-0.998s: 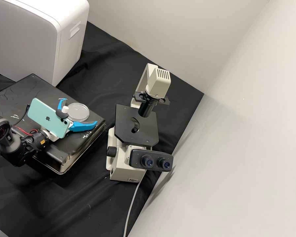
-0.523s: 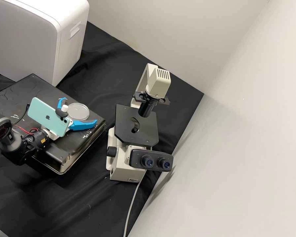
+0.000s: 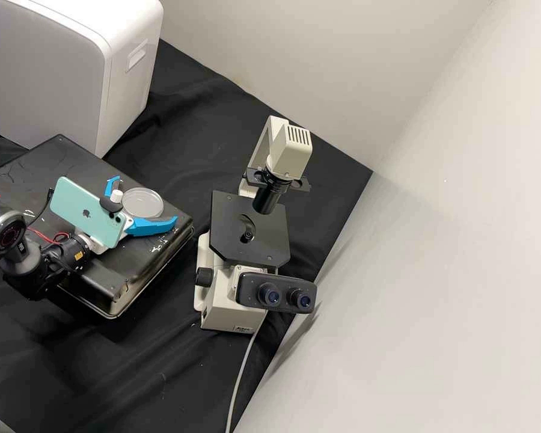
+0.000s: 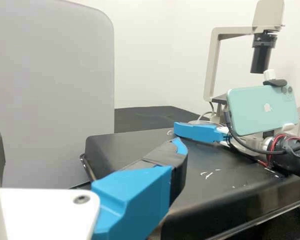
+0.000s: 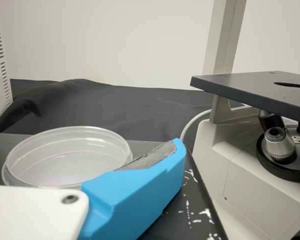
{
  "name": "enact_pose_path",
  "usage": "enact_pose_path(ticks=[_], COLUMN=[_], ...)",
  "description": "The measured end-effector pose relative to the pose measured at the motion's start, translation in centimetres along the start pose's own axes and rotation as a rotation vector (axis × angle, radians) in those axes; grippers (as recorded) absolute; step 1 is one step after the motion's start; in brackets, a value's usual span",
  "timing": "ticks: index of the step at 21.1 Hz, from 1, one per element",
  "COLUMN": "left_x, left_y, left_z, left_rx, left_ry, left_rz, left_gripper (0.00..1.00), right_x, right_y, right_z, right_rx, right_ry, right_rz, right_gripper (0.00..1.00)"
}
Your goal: Place the petri dish on the microscope
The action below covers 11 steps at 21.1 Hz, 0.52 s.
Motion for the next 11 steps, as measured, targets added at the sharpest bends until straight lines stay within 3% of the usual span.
enact_pose_path(ticks=[11], left_x=[0.0], left_y=[0.0], left_z=[0.0], left_rx=[0.0], left_ry=[0.0], left_rz=[0.0], left_gripper=[1.0], right_x=[0.05], right_y=[0.02], right_z=[-0.07], right_rx=[0.008], right_ry=[0.005], right_rz=[0.001], right_gripper=[0.0])
